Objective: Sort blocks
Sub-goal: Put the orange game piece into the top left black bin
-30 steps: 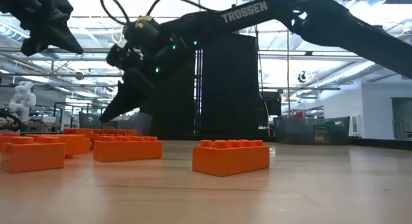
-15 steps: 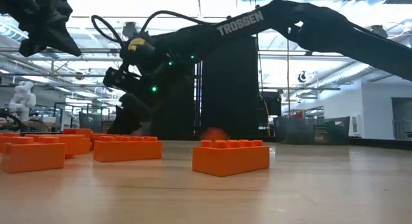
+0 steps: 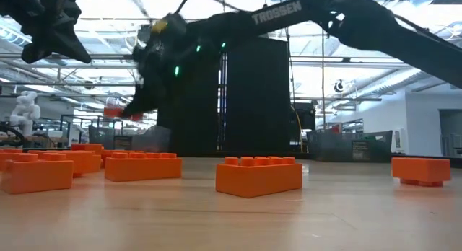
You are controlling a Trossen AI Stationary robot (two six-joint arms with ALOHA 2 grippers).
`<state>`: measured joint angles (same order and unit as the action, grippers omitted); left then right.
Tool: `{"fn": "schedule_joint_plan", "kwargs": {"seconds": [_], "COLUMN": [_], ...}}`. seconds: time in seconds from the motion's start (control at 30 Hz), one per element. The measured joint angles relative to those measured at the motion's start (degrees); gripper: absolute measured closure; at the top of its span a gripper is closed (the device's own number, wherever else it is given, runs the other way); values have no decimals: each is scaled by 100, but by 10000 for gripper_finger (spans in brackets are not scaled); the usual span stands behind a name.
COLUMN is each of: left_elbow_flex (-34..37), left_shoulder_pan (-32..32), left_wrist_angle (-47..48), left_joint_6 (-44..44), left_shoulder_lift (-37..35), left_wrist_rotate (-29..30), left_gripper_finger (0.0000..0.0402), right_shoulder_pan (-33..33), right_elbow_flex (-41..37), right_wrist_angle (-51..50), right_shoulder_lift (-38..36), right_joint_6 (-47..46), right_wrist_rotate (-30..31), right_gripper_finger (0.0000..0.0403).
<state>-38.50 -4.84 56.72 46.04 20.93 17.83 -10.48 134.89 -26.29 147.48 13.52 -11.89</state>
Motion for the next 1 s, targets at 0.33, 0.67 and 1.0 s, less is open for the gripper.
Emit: {"fn": "schedule_joint_plan", "kwargs": {"seconds": [0.33,0.67,1.0], "left_elbow_flex": [0,0,59], "left_shoulder_pan": [0,-1,-2], "left_wrist_angle": [-2,-7,-21], "left_joint_6": [8,9,151], "left_shoulder_lift": [-1,-2,0], "left_wrist_rotate": [104,294,356], "left_gripper_finger": [401,401,401], "right_shoulder_pan": [-892,-1363,-1395], "right_elbow_flex": [16,-4,16], "right_wrist_angle": [2462,2857,3484], "right_shoulder_lift": [-115,194,567], "right_joint_6": [-1897,-3393,-4215], "right_wrist_rotate": [-154,588,402], "right_gripper_finger": [284,284,284]}}
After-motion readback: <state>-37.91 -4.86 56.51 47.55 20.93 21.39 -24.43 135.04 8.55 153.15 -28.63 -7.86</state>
